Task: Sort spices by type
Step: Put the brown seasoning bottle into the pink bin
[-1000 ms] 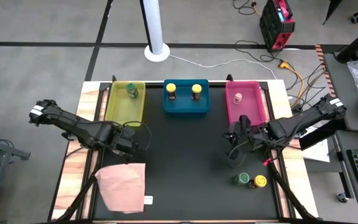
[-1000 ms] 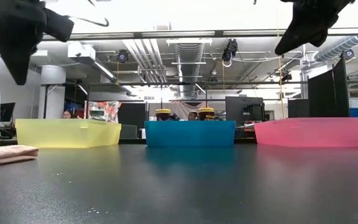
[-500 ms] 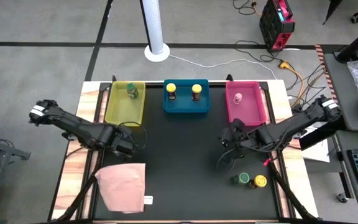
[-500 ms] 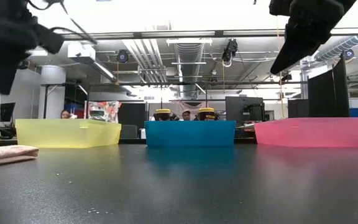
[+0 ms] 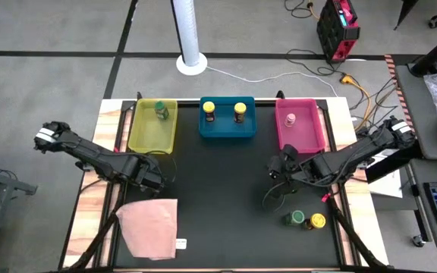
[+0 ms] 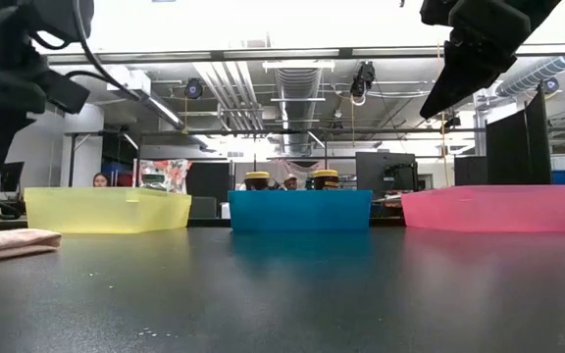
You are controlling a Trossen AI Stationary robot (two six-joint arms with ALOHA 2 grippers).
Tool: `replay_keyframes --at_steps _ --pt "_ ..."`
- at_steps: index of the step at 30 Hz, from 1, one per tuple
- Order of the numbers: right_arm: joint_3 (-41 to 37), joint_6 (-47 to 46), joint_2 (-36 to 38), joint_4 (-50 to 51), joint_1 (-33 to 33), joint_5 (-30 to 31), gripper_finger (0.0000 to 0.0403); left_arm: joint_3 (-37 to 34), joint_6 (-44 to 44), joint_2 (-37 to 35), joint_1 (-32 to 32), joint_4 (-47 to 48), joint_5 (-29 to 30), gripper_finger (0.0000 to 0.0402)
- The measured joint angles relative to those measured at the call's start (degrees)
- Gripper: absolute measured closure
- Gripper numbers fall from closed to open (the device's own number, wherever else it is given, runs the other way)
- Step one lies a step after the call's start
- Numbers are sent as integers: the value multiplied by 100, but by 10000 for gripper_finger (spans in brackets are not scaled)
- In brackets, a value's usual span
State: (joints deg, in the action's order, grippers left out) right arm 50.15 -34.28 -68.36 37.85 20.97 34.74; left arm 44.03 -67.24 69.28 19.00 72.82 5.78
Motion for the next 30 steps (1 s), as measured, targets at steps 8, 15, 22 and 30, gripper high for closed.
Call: replay_keyframes --at_steps 8,15,22,30 --pt "-17 41 0 -37 0 -2 390 -345 -339 15 2 -273 -70 134" --pt "-44 87 0 -92 0 -2 390 -361 -434 199 2 -475 -54 151" --pt "-83 90 0 -102 0 -1 390 -352 -410 484 2 -826 -124 169" --pt "-118 131 0 -129 0 2 390 -350 -221 828 2 -1031 -142 171"
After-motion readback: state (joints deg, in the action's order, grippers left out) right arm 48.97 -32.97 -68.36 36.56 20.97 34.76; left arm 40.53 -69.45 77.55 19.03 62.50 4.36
